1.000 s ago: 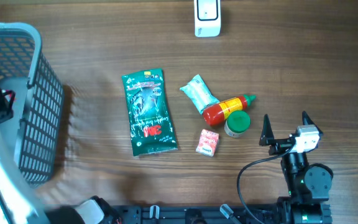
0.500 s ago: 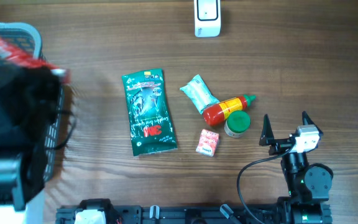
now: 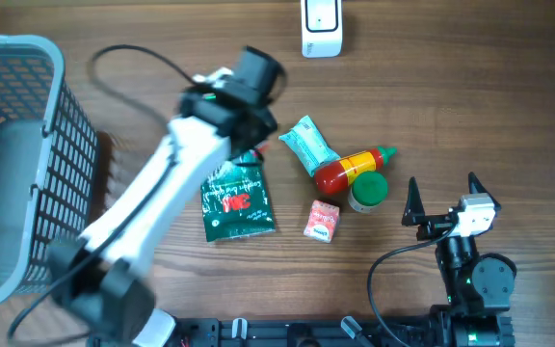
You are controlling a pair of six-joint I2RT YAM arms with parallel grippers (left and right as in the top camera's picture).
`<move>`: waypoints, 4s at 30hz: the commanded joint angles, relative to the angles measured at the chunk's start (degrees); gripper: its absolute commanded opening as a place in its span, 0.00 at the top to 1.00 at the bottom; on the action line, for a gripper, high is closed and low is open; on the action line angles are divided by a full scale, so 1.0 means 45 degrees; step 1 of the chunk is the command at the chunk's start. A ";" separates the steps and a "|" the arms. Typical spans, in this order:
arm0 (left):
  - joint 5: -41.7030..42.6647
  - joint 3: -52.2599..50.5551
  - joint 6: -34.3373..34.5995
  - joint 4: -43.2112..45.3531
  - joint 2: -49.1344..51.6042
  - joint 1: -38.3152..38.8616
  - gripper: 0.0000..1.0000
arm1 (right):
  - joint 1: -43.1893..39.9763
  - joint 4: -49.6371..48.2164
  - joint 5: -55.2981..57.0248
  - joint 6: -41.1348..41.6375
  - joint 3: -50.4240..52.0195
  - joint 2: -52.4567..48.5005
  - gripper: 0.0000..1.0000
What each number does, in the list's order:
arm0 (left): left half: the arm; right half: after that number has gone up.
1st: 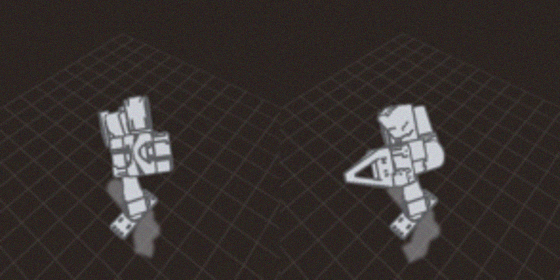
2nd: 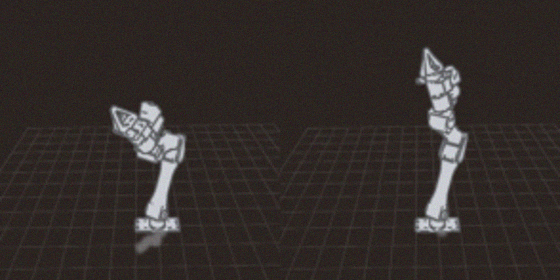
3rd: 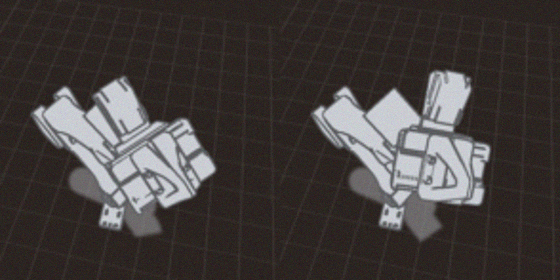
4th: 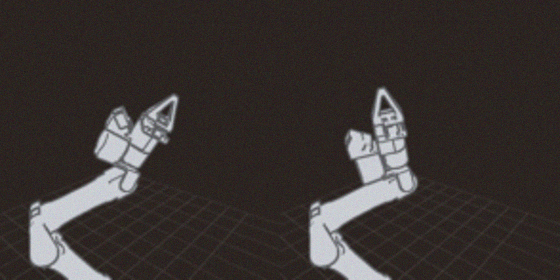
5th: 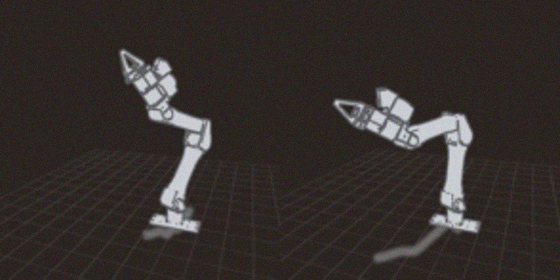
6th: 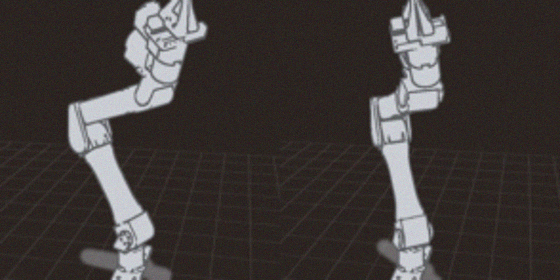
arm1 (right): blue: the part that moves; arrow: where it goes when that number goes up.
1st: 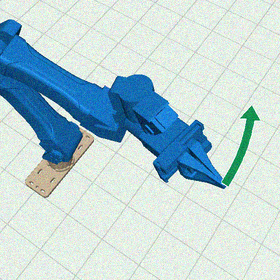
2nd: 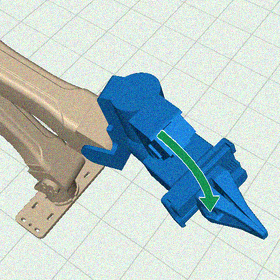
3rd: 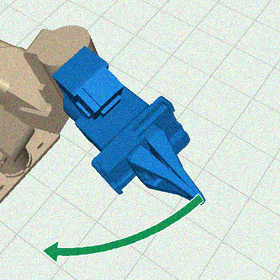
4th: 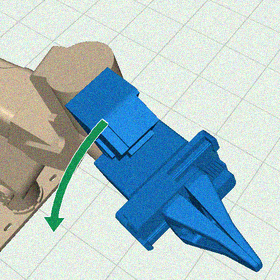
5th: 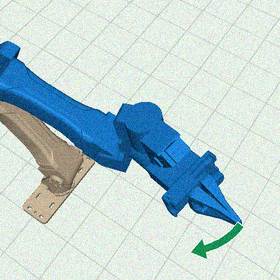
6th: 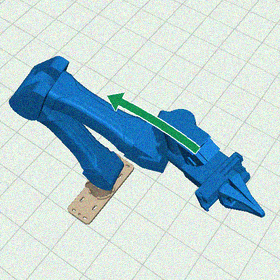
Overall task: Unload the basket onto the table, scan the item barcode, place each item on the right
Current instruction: 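Carry the red tube out and lay it beside the glove pack, then move the right gripper toward the green-capped jar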
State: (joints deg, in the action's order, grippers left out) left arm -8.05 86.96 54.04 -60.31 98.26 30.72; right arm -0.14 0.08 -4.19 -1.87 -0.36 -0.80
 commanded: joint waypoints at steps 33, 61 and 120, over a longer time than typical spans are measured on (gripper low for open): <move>-0.3818 -0.0160 0.1579 -0.6669 -0.0393 0.2283 0.51 | 0.0063 -0.0024 0.0170 -0.0219 0.0015 0.0034 0.00; 0.1015 -0.4755 -0.4624 -0.3628 -0.6815 -0.6305 0.00 | 0.0063 -0.0024 0.0165 -0.0219 0.0015 0.0034 0.00; 0.0976 -0.4755 -0.4629 -0.4090 -0.6810 -0.6441 0.00 | 0.0063 0.6178 -0.9641 0.7033 -0.9549 -0.7665 0.01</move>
State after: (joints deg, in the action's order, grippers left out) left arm -4.32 65.91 34.11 -78.81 67.44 2.11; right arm -0.01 20.10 -48.03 44.45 -31.38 -24.99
